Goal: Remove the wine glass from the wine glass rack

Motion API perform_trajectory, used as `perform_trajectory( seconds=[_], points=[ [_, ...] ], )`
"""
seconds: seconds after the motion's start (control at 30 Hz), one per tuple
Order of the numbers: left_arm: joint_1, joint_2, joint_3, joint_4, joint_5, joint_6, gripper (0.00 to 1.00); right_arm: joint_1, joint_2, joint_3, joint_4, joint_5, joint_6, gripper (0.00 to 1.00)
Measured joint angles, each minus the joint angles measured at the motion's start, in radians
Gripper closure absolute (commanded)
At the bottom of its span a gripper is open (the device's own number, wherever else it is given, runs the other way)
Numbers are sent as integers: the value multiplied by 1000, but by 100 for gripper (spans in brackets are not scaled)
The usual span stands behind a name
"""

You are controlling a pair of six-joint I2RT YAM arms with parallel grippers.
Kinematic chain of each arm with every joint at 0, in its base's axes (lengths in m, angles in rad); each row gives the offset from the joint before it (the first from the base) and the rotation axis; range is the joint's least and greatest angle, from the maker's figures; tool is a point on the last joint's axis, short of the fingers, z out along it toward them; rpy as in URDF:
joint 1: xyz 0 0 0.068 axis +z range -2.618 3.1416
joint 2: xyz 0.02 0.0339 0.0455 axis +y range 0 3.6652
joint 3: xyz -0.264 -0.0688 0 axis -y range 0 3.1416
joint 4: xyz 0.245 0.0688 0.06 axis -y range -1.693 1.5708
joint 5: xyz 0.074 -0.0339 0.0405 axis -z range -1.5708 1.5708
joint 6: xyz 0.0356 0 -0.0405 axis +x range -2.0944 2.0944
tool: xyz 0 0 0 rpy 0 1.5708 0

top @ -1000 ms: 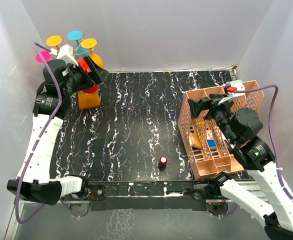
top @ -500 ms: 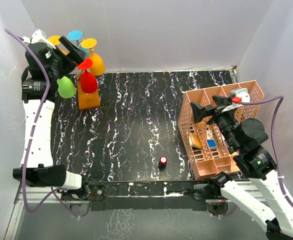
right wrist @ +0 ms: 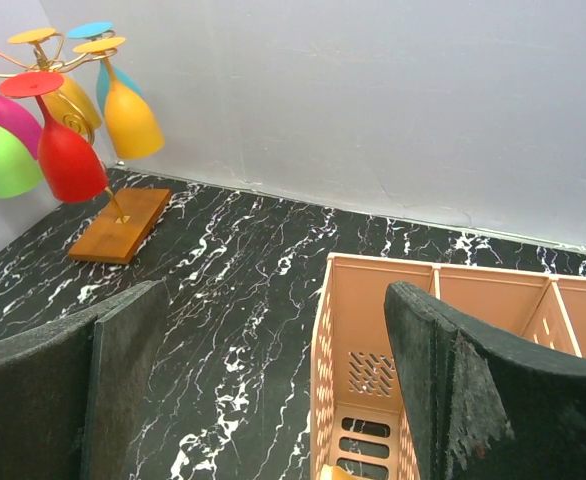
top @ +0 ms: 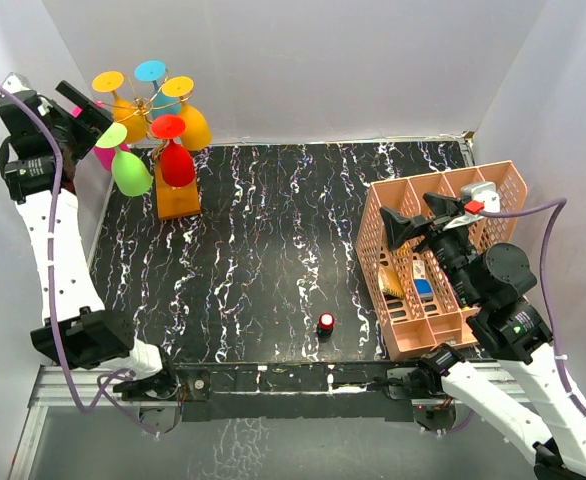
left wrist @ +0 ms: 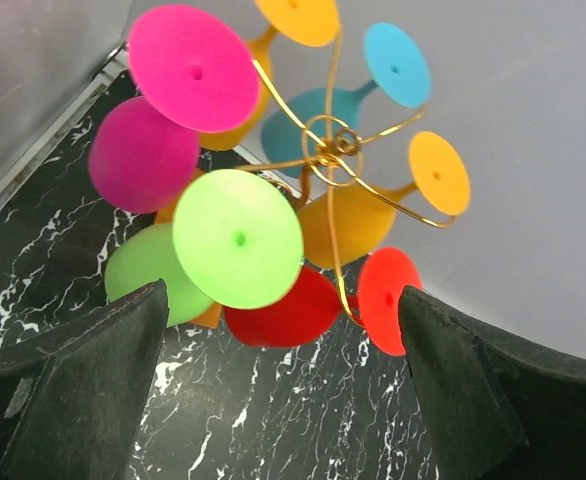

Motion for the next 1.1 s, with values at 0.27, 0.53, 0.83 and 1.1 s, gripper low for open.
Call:
perform_trajectory(
  seconds=[0.27,0.53,0.83,1.1],
  points=[
    [61,80,-17,29,60,-23,15,6,10,0,0,-3,-1,2],
    [61,103,-60,54,58,-29,32,6,38,0,-2,-5,-1,2],
    [61,145,-70,91,59,-29,50,7,48,1,-3,-4,-1,2],
    [61,142,-98,129,64,-35,57,7,48,1,-4,-4,-1,2]
  ],
)
